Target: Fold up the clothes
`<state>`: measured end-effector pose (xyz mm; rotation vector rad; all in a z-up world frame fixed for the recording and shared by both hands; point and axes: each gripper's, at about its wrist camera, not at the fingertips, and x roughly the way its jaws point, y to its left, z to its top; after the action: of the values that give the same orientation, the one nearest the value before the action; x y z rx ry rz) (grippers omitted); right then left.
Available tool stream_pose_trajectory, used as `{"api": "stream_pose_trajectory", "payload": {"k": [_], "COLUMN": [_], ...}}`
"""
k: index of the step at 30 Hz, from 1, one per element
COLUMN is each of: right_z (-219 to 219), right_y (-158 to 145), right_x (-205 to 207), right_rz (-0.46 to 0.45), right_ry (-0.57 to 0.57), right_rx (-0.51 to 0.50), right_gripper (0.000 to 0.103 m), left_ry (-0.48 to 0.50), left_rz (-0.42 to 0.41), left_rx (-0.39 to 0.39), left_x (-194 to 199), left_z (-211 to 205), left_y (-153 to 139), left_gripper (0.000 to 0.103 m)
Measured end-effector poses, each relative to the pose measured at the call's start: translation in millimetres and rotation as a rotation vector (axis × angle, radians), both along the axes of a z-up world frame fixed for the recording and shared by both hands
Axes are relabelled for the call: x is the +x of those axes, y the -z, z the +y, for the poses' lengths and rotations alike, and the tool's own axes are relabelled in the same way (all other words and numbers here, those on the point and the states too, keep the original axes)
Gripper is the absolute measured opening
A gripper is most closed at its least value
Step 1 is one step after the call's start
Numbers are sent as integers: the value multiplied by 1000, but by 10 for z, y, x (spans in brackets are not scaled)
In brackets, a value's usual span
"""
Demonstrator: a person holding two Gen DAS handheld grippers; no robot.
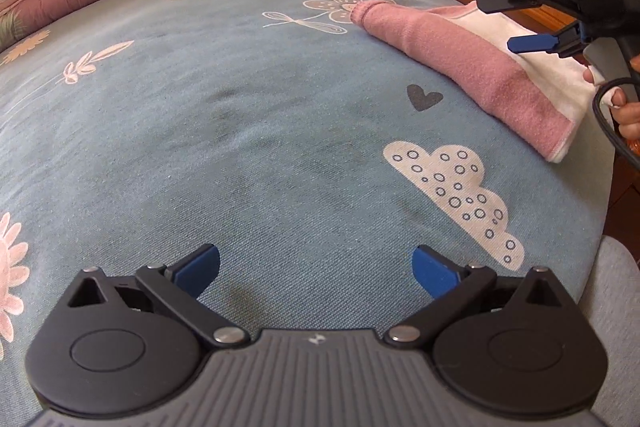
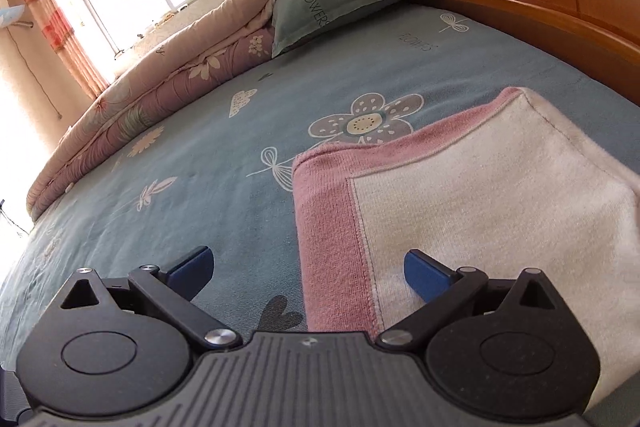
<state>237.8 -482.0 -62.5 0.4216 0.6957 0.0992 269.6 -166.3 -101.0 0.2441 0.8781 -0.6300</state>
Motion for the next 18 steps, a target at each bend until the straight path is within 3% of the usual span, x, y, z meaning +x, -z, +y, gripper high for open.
{"api": "stream_pose_trajectory", "payload": {"k": [7,18], "right_z": [231,450], "right_y": [-187,-345], "right_x": [-609,-1400], "right_rz": [81,103], "right_ry": [41,78], "right_rx": [-290,-331], "right_gripper": [103,103], "left_ry": [18,18], "left_rz": [-103,-176], "left_rx": [20,-46], "left_x": [-237,-573], "left_z": [-121,-150], "left_y": [-209,-585], "left_gripper": [102,102]}}
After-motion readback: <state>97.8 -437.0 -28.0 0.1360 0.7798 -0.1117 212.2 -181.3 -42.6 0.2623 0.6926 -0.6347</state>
